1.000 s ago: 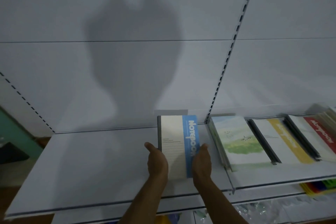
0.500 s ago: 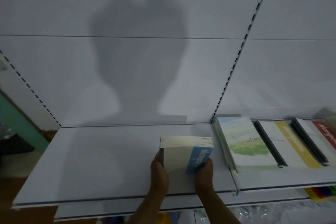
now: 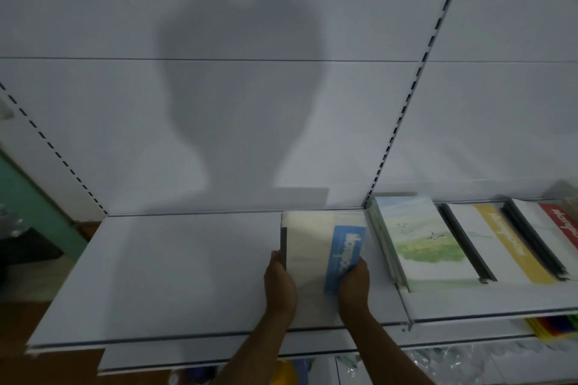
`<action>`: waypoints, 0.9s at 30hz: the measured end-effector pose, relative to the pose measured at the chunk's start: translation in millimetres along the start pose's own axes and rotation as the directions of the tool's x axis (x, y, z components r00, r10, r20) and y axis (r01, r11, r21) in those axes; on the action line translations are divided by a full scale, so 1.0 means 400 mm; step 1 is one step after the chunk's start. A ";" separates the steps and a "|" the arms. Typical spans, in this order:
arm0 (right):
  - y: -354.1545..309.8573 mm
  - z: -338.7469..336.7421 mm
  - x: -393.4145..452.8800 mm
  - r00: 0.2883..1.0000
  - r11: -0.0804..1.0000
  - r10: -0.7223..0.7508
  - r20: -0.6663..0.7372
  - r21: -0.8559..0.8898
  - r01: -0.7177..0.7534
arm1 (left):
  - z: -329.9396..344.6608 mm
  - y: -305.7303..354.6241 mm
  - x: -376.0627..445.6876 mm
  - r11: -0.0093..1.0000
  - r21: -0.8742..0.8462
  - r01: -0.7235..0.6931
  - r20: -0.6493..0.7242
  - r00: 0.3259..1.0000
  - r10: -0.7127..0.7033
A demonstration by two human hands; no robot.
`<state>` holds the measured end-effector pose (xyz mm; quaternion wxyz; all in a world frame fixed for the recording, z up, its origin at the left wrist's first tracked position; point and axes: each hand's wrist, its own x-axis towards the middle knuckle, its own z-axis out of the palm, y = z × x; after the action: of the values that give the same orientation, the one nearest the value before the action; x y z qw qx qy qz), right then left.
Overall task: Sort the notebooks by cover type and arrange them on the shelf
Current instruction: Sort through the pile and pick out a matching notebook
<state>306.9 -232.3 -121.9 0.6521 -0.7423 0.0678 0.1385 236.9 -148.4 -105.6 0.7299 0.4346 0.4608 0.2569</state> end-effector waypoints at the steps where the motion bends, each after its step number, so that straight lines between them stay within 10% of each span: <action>1: -0.002 0.005 0.006 1.000 0.999 0.012 -0.011 -0.033 -0.012 | 0.006 0.006 0.004 0.999 0.049 0.015 -0.027 1.000 -0.014; 14: -0.103 0.039 0.032 0.994 0.982 -0.042 0.097 -0.180 0.059 | 0.057 0.107 0.058 0.936 0.347 0.058 -0.069 0.997 -0.036; 27: -0.053 0.027 0.059 0.979 0.801 0.029 0.201 -0.590 0.098 | -0.028 0.058 0.121 0.546 0.832 -0.102 0.110 0.994 0.017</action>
<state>334.0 -216.8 -109.8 0.3912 -0.8930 -0.0588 0.2146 248.7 -95.2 -109.4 0.4463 0.7555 0.4795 0.0120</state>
